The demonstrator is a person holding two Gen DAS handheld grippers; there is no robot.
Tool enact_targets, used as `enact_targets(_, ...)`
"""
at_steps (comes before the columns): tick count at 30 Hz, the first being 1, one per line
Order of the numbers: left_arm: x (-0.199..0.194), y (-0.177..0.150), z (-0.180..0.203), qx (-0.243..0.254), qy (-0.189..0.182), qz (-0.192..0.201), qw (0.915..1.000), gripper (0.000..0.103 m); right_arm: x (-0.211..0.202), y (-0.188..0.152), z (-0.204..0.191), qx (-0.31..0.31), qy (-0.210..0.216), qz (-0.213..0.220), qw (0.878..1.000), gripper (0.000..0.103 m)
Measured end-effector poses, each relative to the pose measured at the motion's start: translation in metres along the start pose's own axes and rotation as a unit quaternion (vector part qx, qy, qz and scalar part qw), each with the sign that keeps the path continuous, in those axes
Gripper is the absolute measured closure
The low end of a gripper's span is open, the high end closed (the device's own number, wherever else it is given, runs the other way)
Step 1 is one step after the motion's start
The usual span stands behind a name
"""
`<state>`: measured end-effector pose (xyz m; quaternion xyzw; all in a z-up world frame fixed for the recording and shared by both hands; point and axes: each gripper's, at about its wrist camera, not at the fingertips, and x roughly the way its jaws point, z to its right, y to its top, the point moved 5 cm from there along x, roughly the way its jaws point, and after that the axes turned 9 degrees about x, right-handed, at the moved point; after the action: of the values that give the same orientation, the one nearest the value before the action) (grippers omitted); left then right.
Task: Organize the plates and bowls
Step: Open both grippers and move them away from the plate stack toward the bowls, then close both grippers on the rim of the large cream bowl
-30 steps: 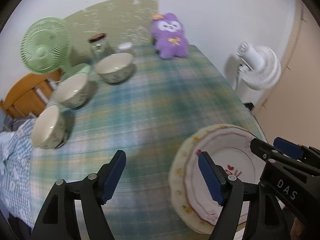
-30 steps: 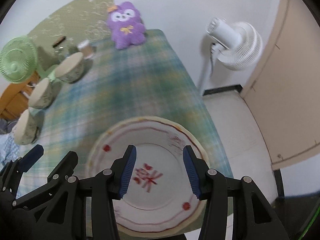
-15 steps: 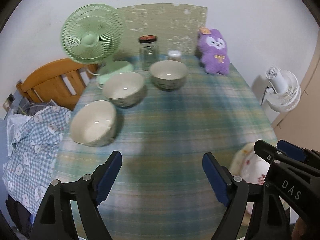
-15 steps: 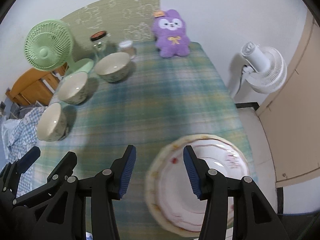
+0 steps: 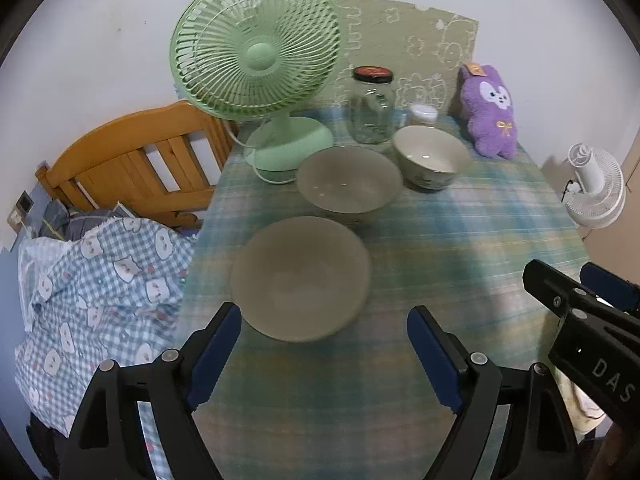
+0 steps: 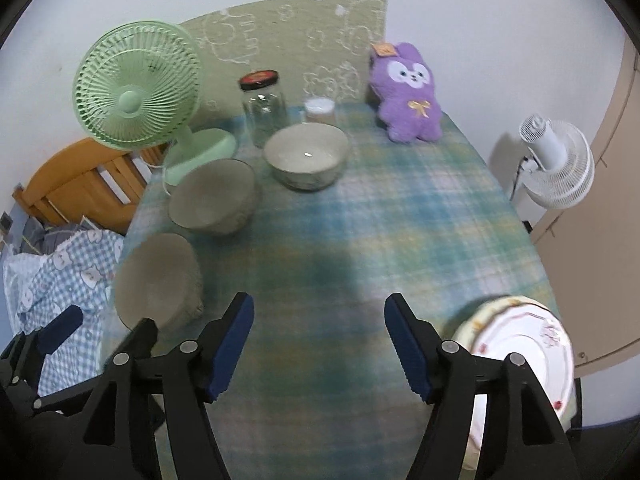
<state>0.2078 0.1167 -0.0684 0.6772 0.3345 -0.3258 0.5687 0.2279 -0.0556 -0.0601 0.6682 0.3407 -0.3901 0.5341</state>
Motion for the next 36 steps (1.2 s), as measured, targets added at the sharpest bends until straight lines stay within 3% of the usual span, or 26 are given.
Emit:
enact_targets(8,0.028,0.004,-0.047,-0.010,0.003,-0.005,0.9999,0.017,0.029,0.000,-0.057,-0.016,0.013,-0.010,1.000,0.032)
enact_targets(14,0.056,0.003,-0.065,-0.009,0.004,-0.016,0.9998,0.018,0.063,-0.002,-0.078,-0.009,0.004,-0.029,1.000,0.032)
enact_targets(20,0.086,-0.001,-0.077,-0.007,-0.011,-0.033,0.9994,0.026,0.087,-0.007,-0.095,-0.020,-0.005,-0.036,0.999,0.032)
enact_targets(26,0.106,-0.003,-0.079,-0.002,-0.029,-0.044,0.9986,0.038,0.110,-0.011,-0.104,-0.023,-0.010,-0.052,0.998,0.046)
enact_targets(29,0.114,-0.003,-0.076,0.005,-0.041,-0.051,0.9979,0.049,0.118,-0.013,-0.109,-0.024,-0.009,-0.061,0.998,0.055)
enact_targets(31,0.118,-0.003,-0.074,0.009,-0.052,-0.051,0.9973,0.063,0.121,-0.014,-0.111,-0.024,-0.009,-0.064,0.998,0.059)
enact_targets(36,0.122,-0.002,-0.071,0.012,-0.069,-0.057,0.9959,0.073,0.127,-0.015,-0.119,-0.023,-0.005,-0.073,0.997,0.064)
